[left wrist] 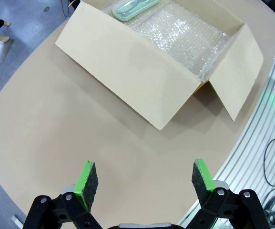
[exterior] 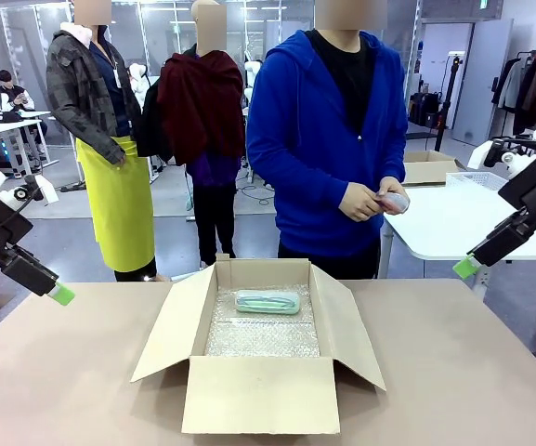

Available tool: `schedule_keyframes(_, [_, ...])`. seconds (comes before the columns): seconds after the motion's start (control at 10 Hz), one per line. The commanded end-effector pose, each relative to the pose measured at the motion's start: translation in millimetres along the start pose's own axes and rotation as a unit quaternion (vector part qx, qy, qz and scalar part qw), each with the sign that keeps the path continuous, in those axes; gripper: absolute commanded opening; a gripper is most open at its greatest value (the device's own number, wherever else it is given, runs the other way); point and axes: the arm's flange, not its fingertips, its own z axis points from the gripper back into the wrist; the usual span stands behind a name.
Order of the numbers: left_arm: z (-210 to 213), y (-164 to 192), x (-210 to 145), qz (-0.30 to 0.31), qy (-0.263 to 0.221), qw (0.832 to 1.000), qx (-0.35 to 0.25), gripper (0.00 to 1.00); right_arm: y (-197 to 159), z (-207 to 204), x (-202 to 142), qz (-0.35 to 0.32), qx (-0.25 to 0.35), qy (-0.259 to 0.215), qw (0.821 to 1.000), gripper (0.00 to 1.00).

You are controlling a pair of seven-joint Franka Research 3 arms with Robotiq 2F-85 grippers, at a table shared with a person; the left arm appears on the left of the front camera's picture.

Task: Pack the glasses set securely to prepare it for shipping.
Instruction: Put the Glasses case from the right side of the table into the Package Box.

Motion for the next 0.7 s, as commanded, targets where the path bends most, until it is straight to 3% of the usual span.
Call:
schedule_keyframes(0.0, [1.9, 1.1, -0.7, -0.004, -0.008, 1.000, -0.008, 1.00, -1.5, 2.0, 2.5, 0.000, 0.001, 0.005, 1.000, 0.78])
schedule_keyframes(0.6, [1.9, 1.1, -0.7, -0.004, -0.008, 1.000, -0.008, 1.00, -1.5, 2.0, 2.5, 0.000, 0.001, 0.005, 1.000, 0.78])
